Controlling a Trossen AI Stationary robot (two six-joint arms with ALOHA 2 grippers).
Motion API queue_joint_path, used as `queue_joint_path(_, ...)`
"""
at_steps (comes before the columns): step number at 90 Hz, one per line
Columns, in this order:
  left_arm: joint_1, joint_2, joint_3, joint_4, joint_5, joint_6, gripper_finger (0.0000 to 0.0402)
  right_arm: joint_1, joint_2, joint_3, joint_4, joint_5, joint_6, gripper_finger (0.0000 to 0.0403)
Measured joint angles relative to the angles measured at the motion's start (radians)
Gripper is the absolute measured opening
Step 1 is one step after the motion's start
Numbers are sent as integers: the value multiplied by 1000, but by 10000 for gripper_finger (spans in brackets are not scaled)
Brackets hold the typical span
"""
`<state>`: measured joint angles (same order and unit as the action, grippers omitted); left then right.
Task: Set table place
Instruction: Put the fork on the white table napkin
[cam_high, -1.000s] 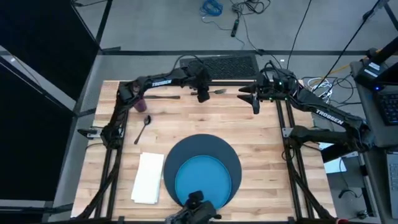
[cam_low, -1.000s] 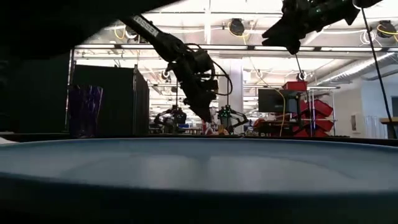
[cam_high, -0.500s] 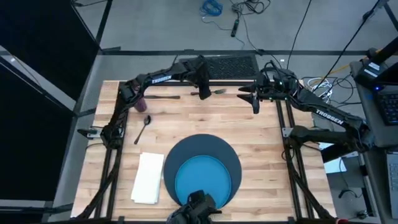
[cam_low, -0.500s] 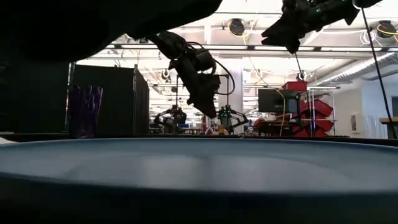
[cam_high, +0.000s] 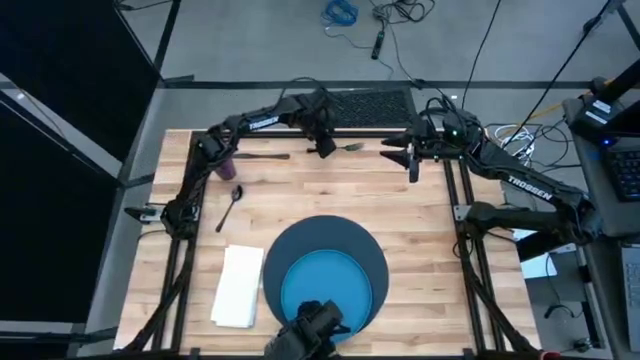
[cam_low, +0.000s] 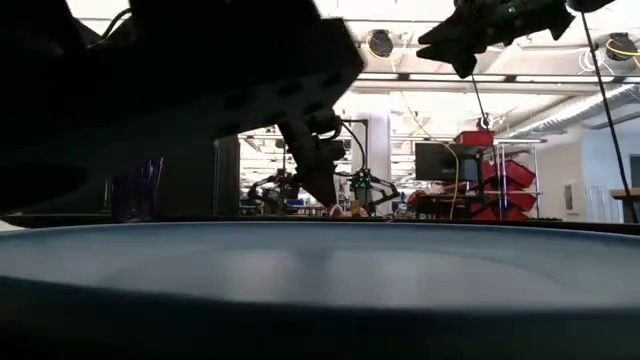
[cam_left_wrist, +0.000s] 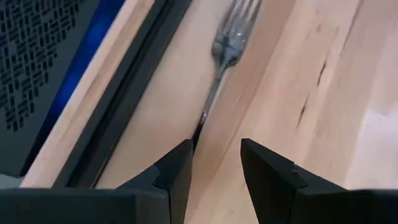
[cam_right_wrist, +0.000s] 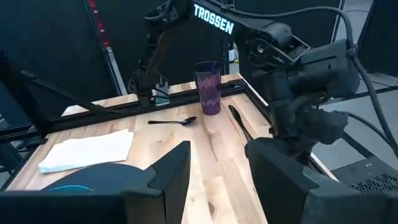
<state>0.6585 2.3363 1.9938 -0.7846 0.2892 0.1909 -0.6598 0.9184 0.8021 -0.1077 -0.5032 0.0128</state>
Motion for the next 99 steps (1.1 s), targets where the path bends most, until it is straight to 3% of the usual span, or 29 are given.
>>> queue_joint_path(29, -30, 0, 0, 16, -62, 52, 123, 1, 0, 0, 23, 0, 7, 148)
queue_joint_path(59, 9, 9, 0, -85, -21, -72, 123, 1, 0, 0, 26, 0, 10, 148)
queue_joint_path(99, 9, 16, 0, -153, 8, -80, 123, 1, 0, 0, 29, 0, 10, 148)
